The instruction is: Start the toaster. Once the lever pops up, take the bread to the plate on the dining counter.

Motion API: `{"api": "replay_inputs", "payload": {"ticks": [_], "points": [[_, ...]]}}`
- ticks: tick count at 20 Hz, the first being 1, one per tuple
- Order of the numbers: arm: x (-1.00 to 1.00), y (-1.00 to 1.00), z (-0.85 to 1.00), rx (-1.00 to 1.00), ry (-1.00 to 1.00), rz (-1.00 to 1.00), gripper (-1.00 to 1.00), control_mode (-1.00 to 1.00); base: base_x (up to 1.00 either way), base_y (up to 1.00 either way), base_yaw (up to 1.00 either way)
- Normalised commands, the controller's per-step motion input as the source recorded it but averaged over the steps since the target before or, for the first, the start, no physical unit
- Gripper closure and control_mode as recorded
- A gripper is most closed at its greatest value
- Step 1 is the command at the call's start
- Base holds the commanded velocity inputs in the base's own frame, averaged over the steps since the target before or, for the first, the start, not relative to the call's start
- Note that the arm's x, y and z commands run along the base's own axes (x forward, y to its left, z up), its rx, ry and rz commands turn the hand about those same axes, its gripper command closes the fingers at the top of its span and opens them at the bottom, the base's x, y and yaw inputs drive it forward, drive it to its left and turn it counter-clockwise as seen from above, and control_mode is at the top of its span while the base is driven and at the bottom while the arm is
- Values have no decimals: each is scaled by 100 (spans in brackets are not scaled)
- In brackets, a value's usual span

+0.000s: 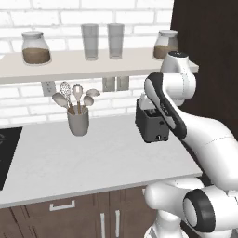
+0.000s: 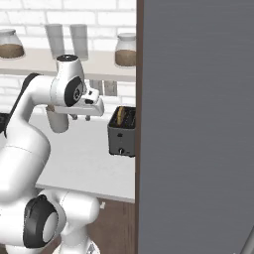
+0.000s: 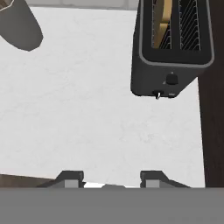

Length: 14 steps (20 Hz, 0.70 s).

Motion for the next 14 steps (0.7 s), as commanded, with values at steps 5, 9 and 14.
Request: {"api": "replay_inputs", "payload": {"ticks": [5, 9, 14], "points": [[-8, -24, 0, 0, 0, -3, -100, -100, 0, 0, 0], [-3, -57, -12, 0, 0, 0, -100, -100, 0, 0, 0], [0, -54, -25, 0, 0, 0, -100, -100, 0, 0, 0]]}}
